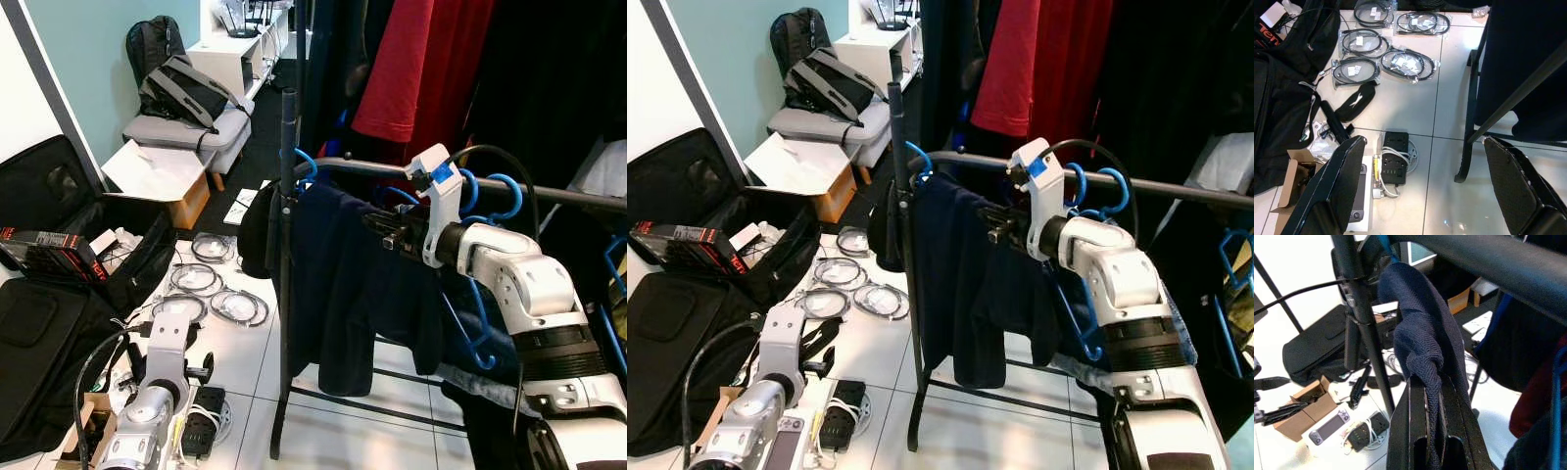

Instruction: Hang hanger

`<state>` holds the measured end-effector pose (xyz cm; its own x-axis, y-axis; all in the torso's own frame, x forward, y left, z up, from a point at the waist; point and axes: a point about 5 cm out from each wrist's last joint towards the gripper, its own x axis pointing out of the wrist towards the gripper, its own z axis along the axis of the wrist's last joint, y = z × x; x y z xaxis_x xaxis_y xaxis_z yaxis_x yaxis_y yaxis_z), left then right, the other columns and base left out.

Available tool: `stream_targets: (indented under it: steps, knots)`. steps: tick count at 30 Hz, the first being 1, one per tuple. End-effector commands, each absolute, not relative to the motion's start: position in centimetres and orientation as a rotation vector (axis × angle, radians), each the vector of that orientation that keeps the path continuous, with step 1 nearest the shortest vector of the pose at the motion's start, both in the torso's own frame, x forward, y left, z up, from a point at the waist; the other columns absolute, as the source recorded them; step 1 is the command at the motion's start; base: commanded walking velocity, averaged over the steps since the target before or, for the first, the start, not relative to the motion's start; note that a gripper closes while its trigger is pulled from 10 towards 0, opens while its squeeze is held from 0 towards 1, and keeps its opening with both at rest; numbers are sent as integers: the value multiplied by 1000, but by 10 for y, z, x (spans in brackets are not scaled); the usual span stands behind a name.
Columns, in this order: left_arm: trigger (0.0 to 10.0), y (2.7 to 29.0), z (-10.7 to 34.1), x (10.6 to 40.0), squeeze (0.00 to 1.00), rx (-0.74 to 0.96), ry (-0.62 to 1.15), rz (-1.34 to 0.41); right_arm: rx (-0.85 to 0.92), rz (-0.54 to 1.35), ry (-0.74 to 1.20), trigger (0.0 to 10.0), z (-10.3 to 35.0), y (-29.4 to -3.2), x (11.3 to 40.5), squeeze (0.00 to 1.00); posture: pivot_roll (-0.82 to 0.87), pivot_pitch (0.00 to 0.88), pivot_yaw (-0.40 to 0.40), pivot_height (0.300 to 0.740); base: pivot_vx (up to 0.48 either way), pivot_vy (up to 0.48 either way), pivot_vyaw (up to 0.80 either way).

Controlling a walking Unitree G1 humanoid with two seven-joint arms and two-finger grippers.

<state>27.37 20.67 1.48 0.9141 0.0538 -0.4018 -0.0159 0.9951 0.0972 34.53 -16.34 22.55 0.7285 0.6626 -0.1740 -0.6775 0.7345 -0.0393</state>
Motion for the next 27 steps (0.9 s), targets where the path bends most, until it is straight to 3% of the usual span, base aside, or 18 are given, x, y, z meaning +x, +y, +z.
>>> stream_targets:
  steps: [1,14,27]
  knots:
    - [10000,206,10,271,0,83,436,38,-82,765,-13,0,258,-160,341,0,-49,24,-5,740,0,0,0]
    - [10000,212,6,273,0,91,465,67,12,724,-37,0,246,-178,294,0,-73,26,13,740,0,0,0]
    - [10000,207,6,275,0,93,468,49,21,754,-88,0,253,-174,278,0,-76,24,17,740,0,0,0]
